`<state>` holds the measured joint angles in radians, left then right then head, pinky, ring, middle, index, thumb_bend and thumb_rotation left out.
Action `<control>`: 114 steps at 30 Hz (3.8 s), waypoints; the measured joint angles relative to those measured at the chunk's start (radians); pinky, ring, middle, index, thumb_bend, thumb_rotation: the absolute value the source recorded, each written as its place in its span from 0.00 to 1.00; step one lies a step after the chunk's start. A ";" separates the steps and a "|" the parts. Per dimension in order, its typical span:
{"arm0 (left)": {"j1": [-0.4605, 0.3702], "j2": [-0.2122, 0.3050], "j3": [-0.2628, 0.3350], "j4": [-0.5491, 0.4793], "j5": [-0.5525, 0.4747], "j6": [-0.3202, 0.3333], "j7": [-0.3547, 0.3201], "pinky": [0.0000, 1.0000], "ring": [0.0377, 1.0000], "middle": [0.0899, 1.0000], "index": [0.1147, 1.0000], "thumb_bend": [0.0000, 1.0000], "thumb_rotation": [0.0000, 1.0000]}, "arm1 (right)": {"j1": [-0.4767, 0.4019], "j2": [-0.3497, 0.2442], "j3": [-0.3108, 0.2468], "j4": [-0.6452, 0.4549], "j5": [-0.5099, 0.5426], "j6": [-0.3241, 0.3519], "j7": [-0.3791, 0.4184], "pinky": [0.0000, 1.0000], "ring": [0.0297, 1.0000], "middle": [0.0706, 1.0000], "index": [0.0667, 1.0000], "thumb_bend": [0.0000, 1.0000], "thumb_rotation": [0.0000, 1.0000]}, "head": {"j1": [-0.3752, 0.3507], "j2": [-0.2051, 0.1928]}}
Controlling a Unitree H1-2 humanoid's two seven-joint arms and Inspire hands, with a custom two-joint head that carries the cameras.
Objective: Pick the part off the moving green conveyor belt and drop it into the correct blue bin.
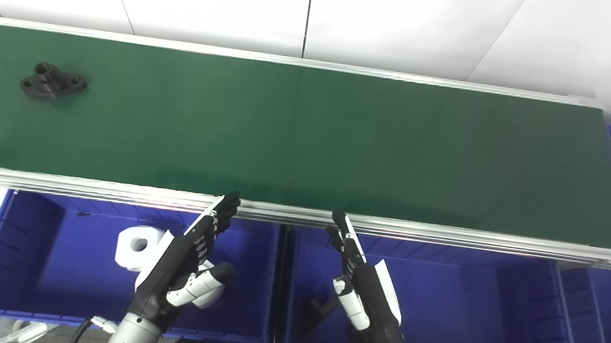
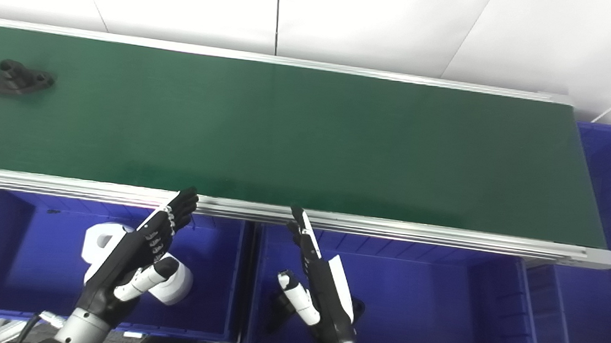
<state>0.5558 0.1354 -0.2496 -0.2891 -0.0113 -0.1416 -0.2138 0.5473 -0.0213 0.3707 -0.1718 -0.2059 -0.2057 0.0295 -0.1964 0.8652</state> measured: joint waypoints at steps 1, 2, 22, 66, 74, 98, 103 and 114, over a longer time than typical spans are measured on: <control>0.000 0.000 -0.001 0.008 -0.002 -0.009 0.000 1.00 0.98 0.96 0.92 0.74 0.66 | 0.000 0.000 0.000 0.005 0.001 -0.001 0.000 0.97 0.96 1.00 1.00 0.89 1.00 | 0.012 -0.043; -0.001 -0.001 -0.002 0.022 -0.004 -0.016 -0.001 1.00 0.98 0.95 0.91 0.75 0.64 | 0.000 0.000 0.000 0.015 0.003 -0.003 0.000 0.96 0.96 1.00 1.00 0.90 1.00 | 0.027 -0.075; -0.055 -0.044 -0.020 0.211 0.069 -0.160 0.012 0.87 0.90 0.88 0.83 0.82 0.58 | -0.040 -0.027 -0.043 0.173 0.059 -0.112 0.000 0.97 0.97 1.00 1.00 0.91 0.97 | 0.208 -0.221; -0.174 -0.108 -0.048 0.477 0.111 -0.257 0.045 0.76 0.86 0.86 0.78 0.83 0.51 | -0.146 -0.080 -0.103 0.075 0.042 -0.208 -0.038 0.98 0.99 1.00 1.00 0.83 0.65 | 0.360 -0.400; -0.167 -0.108 -0.050 0.462 0.128 -0.256 0.047 0.75 0.86 0.86 0.78 0.84 0.51 | -0.220 -0.080 -0.133 0.030 -0.021 -0.204 -0.037 0.95 0.98 1.00 1.00 0.85 0.62 | 0.370 -0.376; -0.153 -0.116 -0.055 0.446 0.110 -0.275 0.051 0.77 0.86 0.85 0.78 0.85 0.50 | -0.527 -0.085 -0.159 0.057 -0.338 0.004 -0.009 0.70 0.84 0.89 0.93 0.94 0.60 | 0.353 -0.351; -0.153 -0.117 -0.059 0.441 0.116 -0.275 0.053 0.78 0.86 0.85 0.78 0.84 0.49 | -0.611 -0.110 -0.142 0.073 -0.372 0.058 0.050 0.67 0.79 0.84 0.94 0.95 0.57 | 0.348 -0.351; -0.159 -0.132 -0.059 0.448 0.119 -0.278 0.059 0.78 0.86 0.86 0.78 0.85 0.50 | -0.773 -0.122 -0.073 0.166 -0.527 0.158 0.094 0.63 0.77 0.81 0.87 0.96 0.53 | 0.348 -0.354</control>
<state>0.3964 0.0034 -0.3086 0.1590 0.1078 -0.4194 -0.1544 -0.2261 -0.1428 0.2976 -0.0057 -0.7332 -0.0480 0.1236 0.1519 0.5108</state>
